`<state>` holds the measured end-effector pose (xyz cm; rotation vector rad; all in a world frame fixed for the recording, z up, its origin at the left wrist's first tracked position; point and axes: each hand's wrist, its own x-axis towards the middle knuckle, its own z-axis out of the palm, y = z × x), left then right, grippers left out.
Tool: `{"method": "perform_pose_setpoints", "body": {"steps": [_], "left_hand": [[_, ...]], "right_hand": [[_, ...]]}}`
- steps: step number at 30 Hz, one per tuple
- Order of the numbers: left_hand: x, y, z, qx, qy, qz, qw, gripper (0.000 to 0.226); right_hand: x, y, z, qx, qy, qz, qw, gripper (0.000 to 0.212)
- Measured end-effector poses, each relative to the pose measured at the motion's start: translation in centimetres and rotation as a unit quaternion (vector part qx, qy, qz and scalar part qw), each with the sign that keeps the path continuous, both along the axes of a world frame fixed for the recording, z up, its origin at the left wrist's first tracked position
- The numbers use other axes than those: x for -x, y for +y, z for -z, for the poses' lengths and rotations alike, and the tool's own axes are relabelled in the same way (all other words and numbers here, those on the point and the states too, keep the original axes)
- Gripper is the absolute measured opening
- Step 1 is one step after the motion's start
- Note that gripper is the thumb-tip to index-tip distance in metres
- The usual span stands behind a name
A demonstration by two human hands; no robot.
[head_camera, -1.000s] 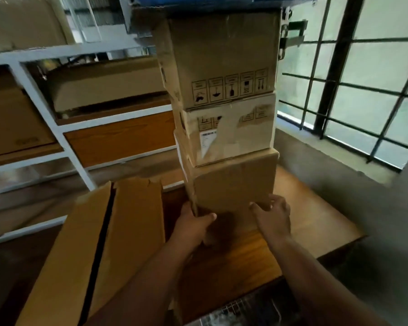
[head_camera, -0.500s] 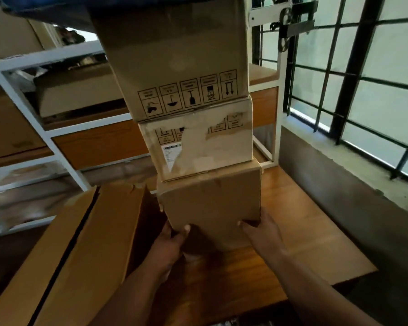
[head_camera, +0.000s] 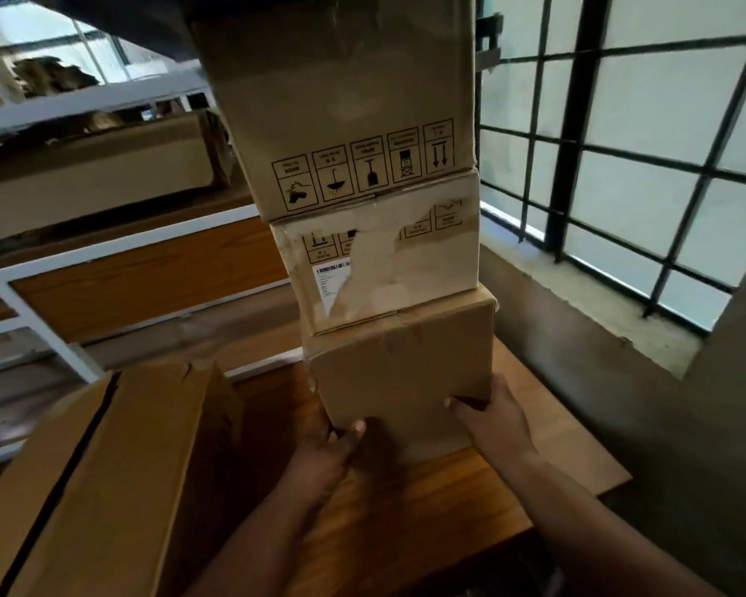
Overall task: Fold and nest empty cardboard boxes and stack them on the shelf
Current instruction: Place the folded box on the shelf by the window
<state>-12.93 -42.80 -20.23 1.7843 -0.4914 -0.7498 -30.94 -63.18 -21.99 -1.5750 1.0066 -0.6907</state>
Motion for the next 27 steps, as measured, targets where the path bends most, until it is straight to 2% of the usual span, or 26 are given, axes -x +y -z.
{"method": "perform_pose_setpoints", "body": {"steps": [1, 3, 5, 7, 13, 18, 20, 25, 27], "left_hand": [[0.4, -0.7, 0.1, -0.008, -0.009, 0.0, 1.0, 0.053], [0.8, -2.3, 1.1, -0.023, -0.003, 0.006, 1.0, 0.074], [0.8, -3.9, 2.3, -0.018, -0.003, 0.021, 1.0, 0.084], [2.0, -5.3, 1.9, -0.009, 0.012, 0.044, 0.999, 0.093], [5.8, -9.9, 0.5, -0.018, 0.013, 0.084, 0.996, 0.077], [7.5, -12.4, -0.8, -0.022, 0.047, 0.114, 0.992, 0.088], [7.8, -12.4, -0.8, -0.02, 0.035, 0.113, 0.993, 0.091], [8.3, -10.8, -0.3, -0.045, 0.014, 0.13, 0.99, 0.11], [8.6, -9.5, -0.4, -0.065, 0.018, 0.112, 0.991, 0.114]], "right_hand": [[0.5, -0.6, 0.0, 0.006, 0.001, 0.009, 1.0, 0.058], [1.7, -2.0, -0.1, 0.011, 0.0, 0.022, 1.0, 0.064], [2.8, -3.6, -0.3, 0.01, -0.002, 0.029, 1.0, 0.069], [3.7, -5.5, -0.3, 0.011, 0.005, 0.031, 0.999, 0.066], [7.3, -10.7, -0.2, -0.002, -0.008, 0.042, 0.999, 0.06], [8.8, -13.3, 0.5, -0.005, -0.01, 0.047, 0.999, 0.067], [9.0, -13.7, 1.0, -0.002, -0.016, 0.047, 0.999, 0.069], [8.0, -9.4, 1.8, 0.031, 0.004, 0.169, 0.985, 0.072], [7.3, -5.1, 2.0, 0.034, -0.009, 0.23, 0.973, 0.065]]}}
